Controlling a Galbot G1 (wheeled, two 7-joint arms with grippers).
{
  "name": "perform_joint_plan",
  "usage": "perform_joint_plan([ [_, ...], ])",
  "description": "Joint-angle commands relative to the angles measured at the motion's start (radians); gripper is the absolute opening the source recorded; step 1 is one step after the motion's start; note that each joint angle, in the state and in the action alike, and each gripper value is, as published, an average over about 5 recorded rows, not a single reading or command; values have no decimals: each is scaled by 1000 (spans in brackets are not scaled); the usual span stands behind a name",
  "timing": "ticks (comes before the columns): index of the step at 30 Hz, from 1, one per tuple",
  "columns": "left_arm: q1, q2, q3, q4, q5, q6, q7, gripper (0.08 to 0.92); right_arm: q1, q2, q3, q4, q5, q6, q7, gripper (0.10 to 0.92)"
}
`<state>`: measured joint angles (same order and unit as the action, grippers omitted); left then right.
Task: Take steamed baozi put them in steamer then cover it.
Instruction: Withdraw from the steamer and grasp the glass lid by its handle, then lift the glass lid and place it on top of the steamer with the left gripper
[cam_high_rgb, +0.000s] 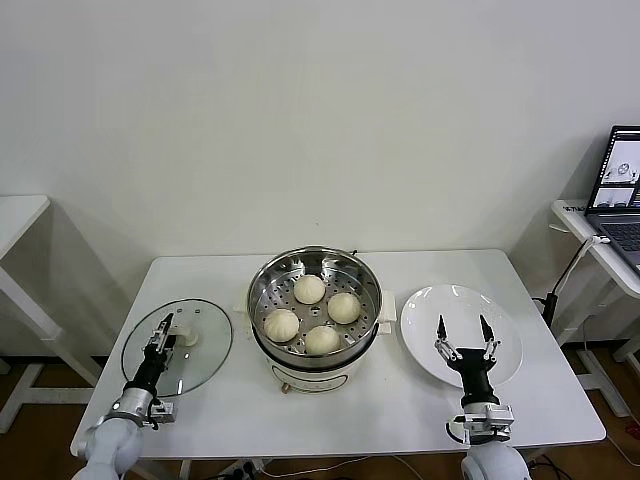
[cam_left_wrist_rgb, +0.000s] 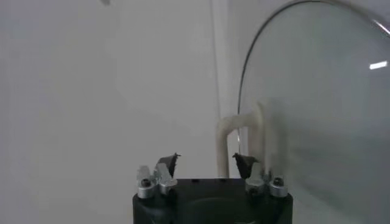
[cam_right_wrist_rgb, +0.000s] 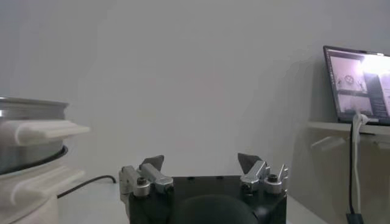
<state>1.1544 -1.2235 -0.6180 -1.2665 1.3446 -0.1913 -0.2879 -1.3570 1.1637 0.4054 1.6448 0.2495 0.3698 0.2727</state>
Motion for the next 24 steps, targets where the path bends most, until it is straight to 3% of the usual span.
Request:
perform_joint_plan([
  [1, -13, -3, -1, 15, 1, -3, 3, 541, 7, 2, -5, 1, -3, -2, 1, 823],
  [12, 20, 13, -46, -119, -83, -1, 9, 227, 13, 9, -11, -3, -10, 1, 0, 823],
  [20, 94, 66, -162, -528, -225, 122, 85, 184, 11, 6, -6, 2, -10, 2, 1, 823],
  [24, 125, 68, -132, -735, -246, 189, 127, 184, 13, 9, -4, 4, -9, 2, 1, 823],
])
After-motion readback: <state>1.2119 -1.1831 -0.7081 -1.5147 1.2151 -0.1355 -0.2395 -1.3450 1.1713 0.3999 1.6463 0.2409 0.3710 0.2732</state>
